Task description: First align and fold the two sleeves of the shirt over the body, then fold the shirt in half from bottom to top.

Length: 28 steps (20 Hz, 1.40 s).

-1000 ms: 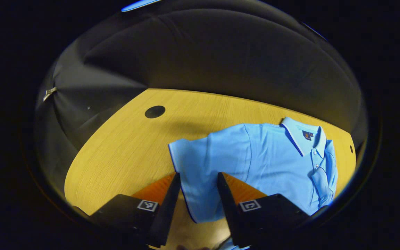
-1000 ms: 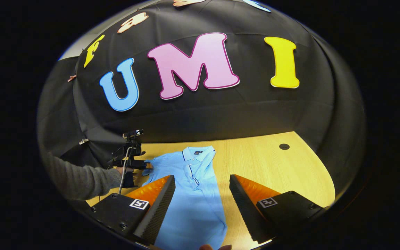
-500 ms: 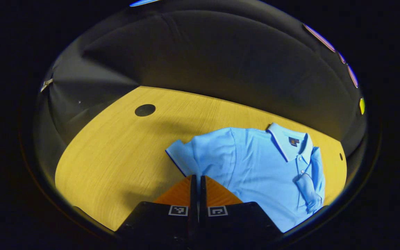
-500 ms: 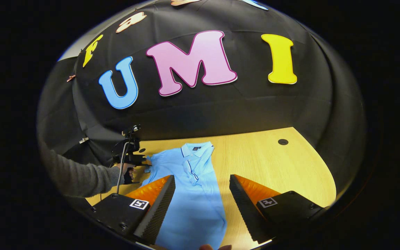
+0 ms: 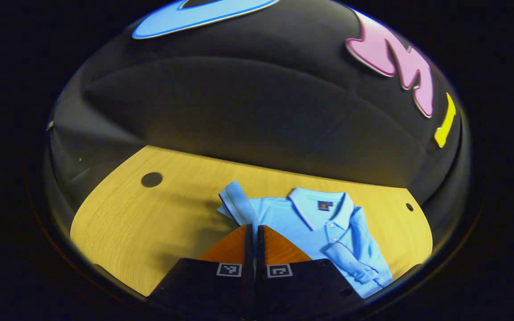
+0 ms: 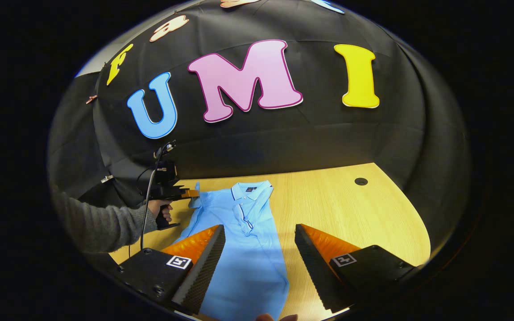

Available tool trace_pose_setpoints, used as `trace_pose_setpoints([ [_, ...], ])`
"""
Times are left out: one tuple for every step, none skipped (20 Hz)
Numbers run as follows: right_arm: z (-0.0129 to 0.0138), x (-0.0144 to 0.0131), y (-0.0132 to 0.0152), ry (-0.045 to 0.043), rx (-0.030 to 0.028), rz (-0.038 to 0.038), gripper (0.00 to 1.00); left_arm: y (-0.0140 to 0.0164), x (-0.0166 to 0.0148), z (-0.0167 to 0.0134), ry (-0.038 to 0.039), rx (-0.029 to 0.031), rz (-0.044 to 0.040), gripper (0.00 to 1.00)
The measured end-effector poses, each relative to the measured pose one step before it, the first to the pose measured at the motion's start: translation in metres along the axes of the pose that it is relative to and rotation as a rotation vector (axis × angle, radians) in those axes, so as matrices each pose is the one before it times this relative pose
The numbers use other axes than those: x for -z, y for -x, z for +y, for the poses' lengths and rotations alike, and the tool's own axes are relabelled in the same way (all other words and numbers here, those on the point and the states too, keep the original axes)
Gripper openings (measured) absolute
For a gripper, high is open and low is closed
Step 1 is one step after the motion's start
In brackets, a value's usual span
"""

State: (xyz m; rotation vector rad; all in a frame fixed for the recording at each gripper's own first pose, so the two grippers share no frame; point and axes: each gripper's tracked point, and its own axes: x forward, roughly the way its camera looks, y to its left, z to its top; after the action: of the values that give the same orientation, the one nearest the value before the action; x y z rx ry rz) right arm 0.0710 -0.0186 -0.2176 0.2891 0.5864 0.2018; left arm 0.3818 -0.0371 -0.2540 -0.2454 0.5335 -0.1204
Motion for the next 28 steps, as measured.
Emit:
trace_pose_setpoints([
  [-0.00128,-0.00012,0.00154,-0.00192,0.00165,0.00068,0.98,0.00253,-0.00325,-0.01504,-0.02725,0.02759,-0.00776,0.06],
  [-0.00051,0.00007,0.0005,-0.0004,0.00347,0.00074,0.98,0.00115,-0.00015,-0.01435,-0.02971,0.03089,-0.00203,0.06],
  [-0.00111,-0.00007,0.00081,-0.00113,0.00311,0.00006,0.98,0.00104,-0.00062,-0.01413,-0.03375,0.02752,-0.00106,0.06],
  [-0.00189,-0.00026,0.00144,-0.00088,0.00495,-0.00056,0.98,-0.00057,0.00115,-0.01609,-0.03817,0.03075,0.00608,0.06],
  [-0.00147,-0.00056,0.00159,-0.00237,0.00314,-0.002,0.98,-0.00133,0.00211,-0.01224,-0.02558,0.02265,0.009,0.06],
  [-0.00174,0.00006,-0.00011,-0.00225,0.00433,-0.00036,0.98,-0.00119,0.00548,-0.01261,-0.01947,0.02218,0.01365,0.06],
  [-0.00166,-0.00039,0.00166,-0.0029,0.00247,0.00021,0.98,-0.00001,0.00405,-0.01228,-0.0157,0.01817,0.01177,0.06],
  [-0.00222,0.00076,0.00053,-0.00303,0.00526,0.00059,0.98,-0.00059,0.00435,-0.01061,-0.01687,0.01678,0.00748,0.06],
  [-0.00265,0.00015,0.00142,-0.00215,0.00629,0.00045,0.98,0.00066,0.00373,-0.01052,-0.0179,0.01555,0.00751,0.06],
  [-0.00326,0.00037,0.00091,-0.00132,0.00657,0.00107,0.98,-0.00136,0.00449,-0.00977,-0.01646,0.017,0.00564,0.06],
  [-0.00316,0.00011,0.00193,-0.00258,0.00646,-0.00034,0.98,-0.00207,0.00389,-0.00934,-0.01574,0.01462,0.00747,0.06],
  [-0.0033,0.00001,0.00151,-0.00181,0.00692,-0.00007,0.98,-0.0039,0.00592,-0.00928,-0.0148,0.01493,0.01142,0.06],
  [-0.0032,0.00111,0.00159,-0.00158,0.00688,0.00016,0.98,-0.00388,0.0052,-0.00809,-0.0098,0.01302,0.01243,0.06],
  [-0.00218,0.0003,0.00018,-0.00338,0.00654,0.00161,0.98,-0.00108,0.00484,-0.00676,-0.01407,0.01016,0.01057,0.06],
  [-0.00292,0.0012,0.00138,-0.00538,0.00466,0.0032,0.98,-0.00322,0.00522,-0.00533,-0.01346,0.00529,0.01464,0.06],
  [-0.00246,0.00179,0.00151,-0.00577,0.00489,0.00199,0.98,-0.00377,0.00615,-0.00455,-0.01432,0.00268,0.01693,0.06],
  [-0.00202,0.0011,0.00113,-0.00489,0.00516,0.00397,0.98,-0.00285,0.00558,-0.00289,-0.01459,-0.0015,0.01454,0.06],
  [-0.00092,0.00166,0.0009,-0.00513,0.00325,0.00282,0.98,-0.00496,0.00468,-0.00019,-0.0152,-0.00276,0.01377,0.06],
  [-0.00145,0.00111,0.00129,-0.00438,0.00498,0.00325,0.98,-0.00417,0.00508,-0.00014,-0.01683,-0.01486,0.01623,0.06],
  [-0.00077,0.00082,0.0018,-0.00326,0.00117,0.002,0.98,-0.0043,0.0055,-0.00115,-0.01282,-0.01392,0.01838,0.06],
  [-0.00118,-0.00028,0.00084,-0.00022,0.00332,0.00031,0.98,-0.00362,0.00368,0.00009,-0.01205,-0.0182,0.01606,0.06],
  [-0.00014,0.00057,0.0016,0.0007,0.00118,-0.00004,0.98,-0.00365,0.00299,0.00018,-0.0114,-0.01464,0.01276,0.06],
  [-0.00074,0.00017,0.00015,0.00123,0.00042,0.00014,0.98,-0.00199,0.00084,0.00034,-0.0106,-0.01392,0.00634,0.06],
  [-0.0003,-0.00045,0.00049,0.00091,0.00084,-0.00072,0.98,-0.00136,0.00071,-0.00041,-0.00881,-0.01108,0.00296,0.06],
  [-0.00089,0.00019,0.0,0.001,0.0008,0.0011,0.98,-0.00102,0.0003,-0.00032,-0.00824,-0.00938,0.00412,0.06],
  [-0.00067,-0.00005,0.00037,-0.00059,0.00175,-0.00036,0.98,-0.0006,0.0014,-0.00056,-0.00685,-0.00592,0.0052,0.07],
  [-0.00109,0.0003,0.00071,-0.00295,0.00097,0.00119,0.98,-0.00008,-0.00018,-0.00136,-0.00448,0.00114,0.00296,0.09],
  [-0.00042,0.00138,0.00139,-0.00313,-0.00069,0.00252,0.98,-0.00033,0.00153,-0.00288,0.00141,0.01372,0.00515,0.1],
])
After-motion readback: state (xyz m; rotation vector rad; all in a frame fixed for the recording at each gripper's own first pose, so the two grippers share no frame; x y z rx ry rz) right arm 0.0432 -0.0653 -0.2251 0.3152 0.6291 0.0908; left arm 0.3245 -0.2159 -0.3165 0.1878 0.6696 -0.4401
